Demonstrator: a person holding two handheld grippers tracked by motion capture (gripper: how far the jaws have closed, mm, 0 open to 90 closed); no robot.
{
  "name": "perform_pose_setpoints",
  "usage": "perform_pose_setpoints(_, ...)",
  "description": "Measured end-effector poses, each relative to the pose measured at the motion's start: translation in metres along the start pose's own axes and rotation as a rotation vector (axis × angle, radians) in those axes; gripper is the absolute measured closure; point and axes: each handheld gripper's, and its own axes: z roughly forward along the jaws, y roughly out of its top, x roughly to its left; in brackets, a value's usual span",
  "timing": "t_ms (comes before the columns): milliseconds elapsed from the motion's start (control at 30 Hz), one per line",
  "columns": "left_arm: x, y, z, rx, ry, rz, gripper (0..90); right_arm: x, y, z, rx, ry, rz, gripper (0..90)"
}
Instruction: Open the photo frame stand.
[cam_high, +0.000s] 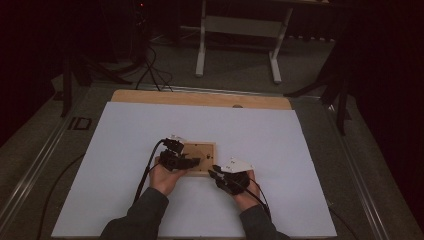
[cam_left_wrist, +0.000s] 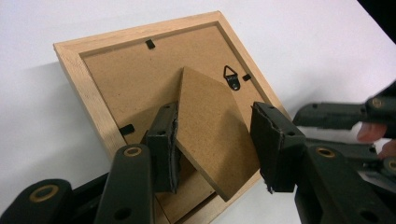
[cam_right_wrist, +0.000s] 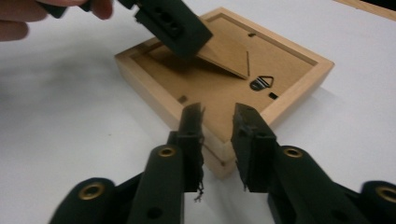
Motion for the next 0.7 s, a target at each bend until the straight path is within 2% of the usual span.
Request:
perform_pose_setpoints(167, -0.005, -0.003, -0.003, -0.028, 0.018, 0.035, 55.0, -0.008, 0.002, -0.007, -0.021, -0.003, 0.034, 64.2)
perform_pose_setpoints(333, -0.011, -0.008, -0.006, -0.057, 0.039, 0.090, 55.0, -0.015, 0.005, -0.014, -0.033, 0.004, 0.053, 57.4)
perform_pose_setpoints(700, -0.019, -0.024, -0.014, -0.115, 0.081, 0.164, 55.2, -0.025, 0.008, -0.022, -0.043, -0.006, 0.106, 56.3)
